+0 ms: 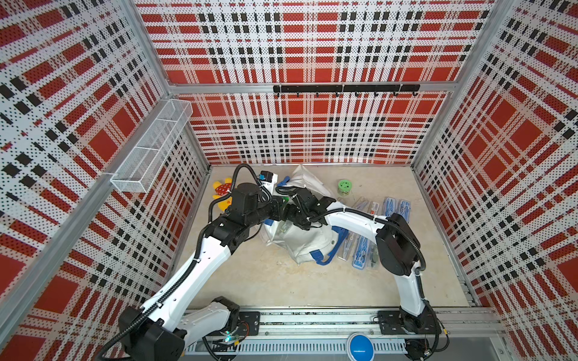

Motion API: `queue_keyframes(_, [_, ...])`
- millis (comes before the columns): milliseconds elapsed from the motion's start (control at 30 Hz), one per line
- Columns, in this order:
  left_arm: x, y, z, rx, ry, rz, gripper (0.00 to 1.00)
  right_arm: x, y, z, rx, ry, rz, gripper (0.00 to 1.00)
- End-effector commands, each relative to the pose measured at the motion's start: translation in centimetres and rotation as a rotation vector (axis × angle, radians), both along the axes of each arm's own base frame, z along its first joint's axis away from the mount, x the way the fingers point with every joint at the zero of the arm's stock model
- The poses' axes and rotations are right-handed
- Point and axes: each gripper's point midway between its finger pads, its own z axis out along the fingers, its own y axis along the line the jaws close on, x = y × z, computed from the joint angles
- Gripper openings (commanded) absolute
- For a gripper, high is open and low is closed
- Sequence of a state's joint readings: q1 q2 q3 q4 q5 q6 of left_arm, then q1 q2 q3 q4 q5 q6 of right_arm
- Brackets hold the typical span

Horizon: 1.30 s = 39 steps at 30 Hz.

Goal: Take out the compass set from the canvas bag
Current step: Pick up the compass set from the canvas bag.

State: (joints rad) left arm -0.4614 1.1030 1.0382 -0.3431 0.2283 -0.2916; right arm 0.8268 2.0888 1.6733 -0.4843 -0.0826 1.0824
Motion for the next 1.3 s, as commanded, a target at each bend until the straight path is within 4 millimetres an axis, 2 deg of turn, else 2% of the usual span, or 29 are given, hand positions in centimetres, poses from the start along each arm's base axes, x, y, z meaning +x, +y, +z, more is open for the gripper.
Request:
queue_keyframes(0, [-3.3, -2.7, 5.9, -0.130, -0.129, -0.163, 0.00, 2.5, -0.9, -2.8, 0.030, 0.039, -0.107, 0.76])
queue_keyframes(200, [-4.1, -3.1, 5.5, -0.149, -0.101, -0.195, 0.00, 3.9, 0.1, -1.9, 0.124, -0.014, -0.113, 0.59])
queue_keyframes(267, [-4.4, -3.1, 5.5, -0.149, -0.098, -0.199, 0.00, 4.2, 0.3, -1.3, 0.145, -0.035, -0.116, 0.56])
queue_keyframes(333, [-4.6, -3.1, 5.5, -0.151, -0.095, -0.205, 0.00, 4.5, 0.5, -1.0, 0.159, -0.044, -0.119, 0.61])
queue_keyframes(433, [-4.8, -3.3, 5.7, -0.159, -0.095, -0.220, 0.00, 4.5, 0.9, -1.4, 0.181, -0.023, -0.133, 0.77])
queue_keyframes(533, [-4.7, -3.8, 6.0, -0.182, -0.090, -0.240, 0.00, 4.6, 1.4, -1.9, 0.212, 0.006, -0.148, 0.79])
queue_keyframes(667, [-4.5, -4.2, 5.9, -0.201, -0.071, -0.252, 0.00, 4.9, 2.1, -2.3, 0.260, 0.029, -0.158, 0.61])
queue_keyframes(800, [-4.4, -4.0, 5.5, -0.201, -0.058, -0.245, 0.00, 5.3, 2.5, -1.0, 0.279, -0.012, -0.134, 0.50])
queue_keyframes(933, [-3.5, -2.9, 4.5, -0.198, -0.032, -0.187, 0.00, 5.8, 2.8, 1.5, 0.292, -0.081, -0.093, 0.45])
queue_keyframes(1067, [-1.4, -0.4, 2.7, -0.183, 0.003, -0.062, 0.00, 5.7, 3.0, 3.3, 0.301, -0.113, -0.061, 0.39])
queue_keyframes(1267, [1.2, 2.8, 1.5, -0.211, 0.007, 0.067, 0.00, 4.3, 3.5, 5.6, 0.286, -0.160, -0.003, 0.36])
